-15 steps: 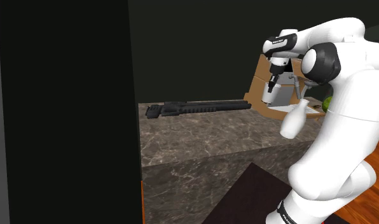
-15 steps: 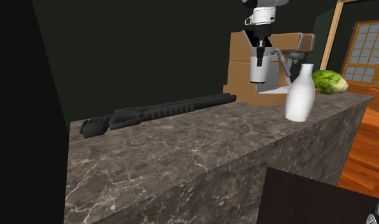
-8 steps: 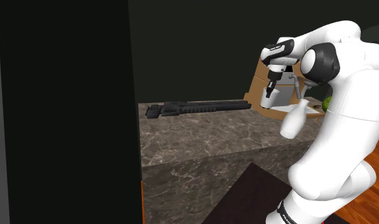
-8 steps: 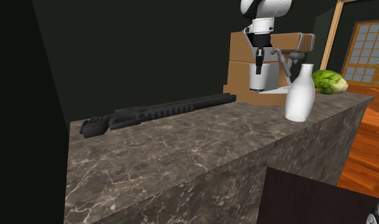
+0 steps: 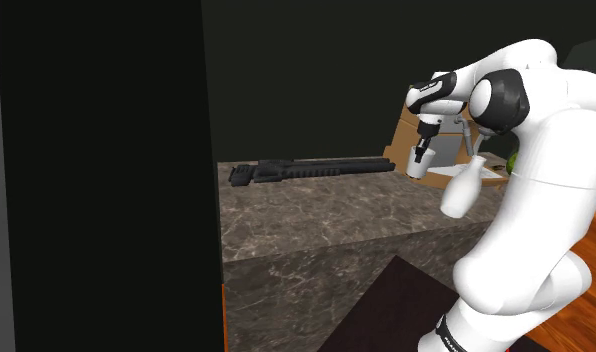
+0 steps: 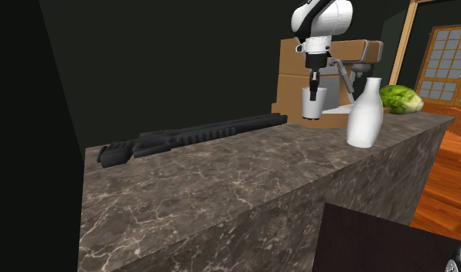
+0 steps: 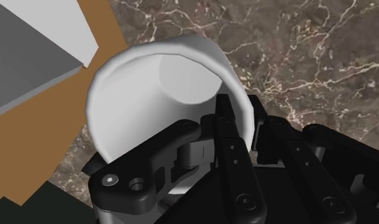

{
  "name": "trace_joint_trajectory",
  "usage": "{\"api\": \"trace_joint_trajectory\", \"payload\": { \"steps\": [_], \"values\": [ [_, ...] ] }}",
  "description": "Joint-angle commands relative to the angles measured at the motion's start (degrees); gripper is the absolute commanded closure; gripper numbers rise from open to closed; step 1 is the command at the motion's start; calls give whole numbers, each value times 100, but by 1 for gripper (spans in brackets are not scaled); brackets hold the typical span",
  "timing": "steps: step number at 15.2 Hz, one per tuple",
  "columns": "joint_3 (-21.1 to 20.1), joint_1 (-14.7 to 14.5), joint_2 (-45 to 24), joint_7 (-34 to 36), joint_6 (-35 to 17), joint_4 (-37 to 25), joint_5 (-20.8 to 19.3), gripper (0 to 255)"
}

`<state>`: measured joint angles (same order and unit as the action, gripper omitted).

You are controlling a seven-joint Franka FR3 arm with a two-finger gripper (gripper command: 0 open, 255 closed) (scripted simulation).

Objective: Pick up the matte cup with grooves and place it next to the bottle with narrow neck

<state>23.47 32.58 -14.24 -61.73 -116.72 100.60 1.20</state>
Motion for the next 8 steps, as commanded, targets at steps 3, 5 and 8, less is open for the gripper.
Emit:
{"api": "trace_joint_trajectory", "payload": {
  "steps": [3, 5, 8],
  "values": [
    [-17, 10, -112, -10, -286, 175, 48, 255],
    [-25, 17, -165, -18, -423, 264, 71, 255],
    [-39, 28, -253, -31, -628, 386, 110, 255]
  ]
}}
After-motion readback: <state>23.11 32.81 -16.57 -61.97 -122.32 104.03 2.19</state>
